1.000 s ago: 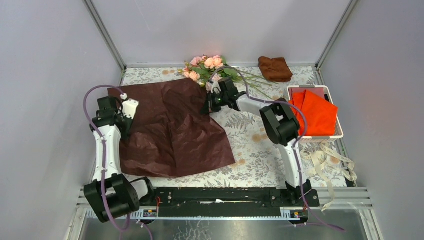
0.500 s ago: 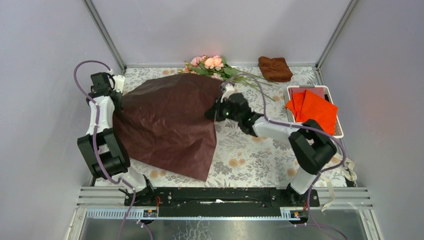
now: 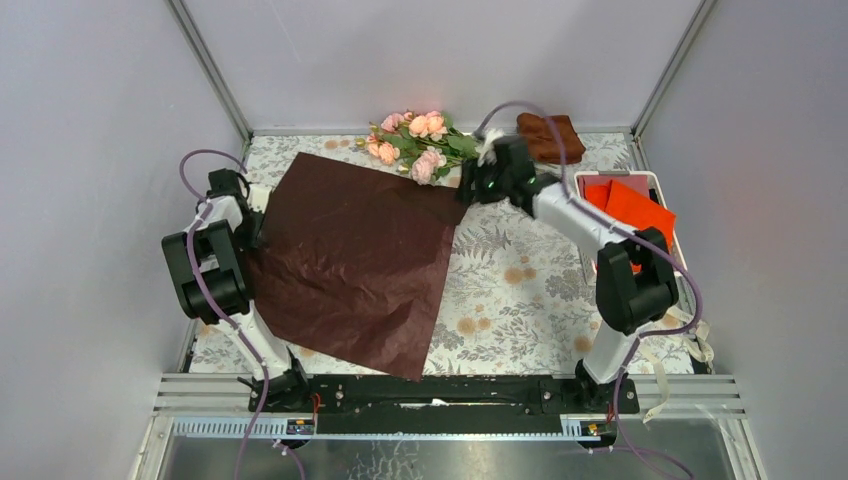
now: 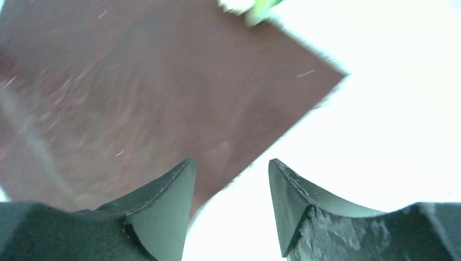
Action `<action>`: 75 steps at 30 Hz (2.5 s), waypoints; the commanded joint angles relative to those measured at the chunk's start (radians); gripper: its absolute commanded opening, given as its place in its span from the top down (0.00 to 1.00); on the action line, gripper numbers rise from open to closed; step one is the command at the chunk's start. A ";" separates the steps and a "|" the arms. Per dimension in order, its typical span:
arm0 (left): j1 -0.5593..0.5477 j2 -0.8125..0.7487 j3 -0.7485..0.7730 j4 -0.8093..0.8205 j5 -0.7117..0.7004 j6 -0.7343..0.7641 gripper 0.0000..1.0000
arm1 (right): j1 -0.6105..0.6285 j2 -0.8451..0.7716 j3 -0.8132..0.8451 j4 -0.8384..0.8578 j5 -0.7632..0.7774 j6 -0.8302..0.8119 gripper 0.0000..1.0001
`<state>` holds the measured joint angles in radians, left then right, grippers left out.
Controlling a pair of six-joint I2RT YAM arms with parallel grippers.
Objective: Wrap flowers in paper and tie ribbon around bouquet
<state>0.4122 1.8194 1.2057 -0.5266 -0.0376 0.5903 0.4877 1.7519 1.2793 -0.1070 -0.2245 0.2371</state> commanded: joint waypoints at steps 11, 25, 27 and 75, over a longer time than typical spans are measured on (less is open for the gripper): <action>-0.015 0.035 0.063 -0.032 0.091 0.093 0.71 | -0.326 0.643 0.927 -0.599 0.084 -0.507 0.31; -0.059 -0.142 0.246 -0.315 0.121 -0.012 0.16 | -0.342 0.785 1.008 -0.626 -0.022 -0.597 0.85; -0.096 -0.177 0.238 -0.344 0.148 -0.008 0.16 | -0.341 0.755 1.004 -0.626 -0.031 -0.608 0.94; -0.476 -0.363 0.039 0.418 0.732 -1.111 1.00 | 0.333 -0.019 -0.014 0.611 -0.192 0.156 1.00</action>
<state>-0.0673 1.4281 1.2167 -0.1196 0.6735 -0.4721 0.8291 1.7466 1.2011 0.5167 -0.2718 0.4751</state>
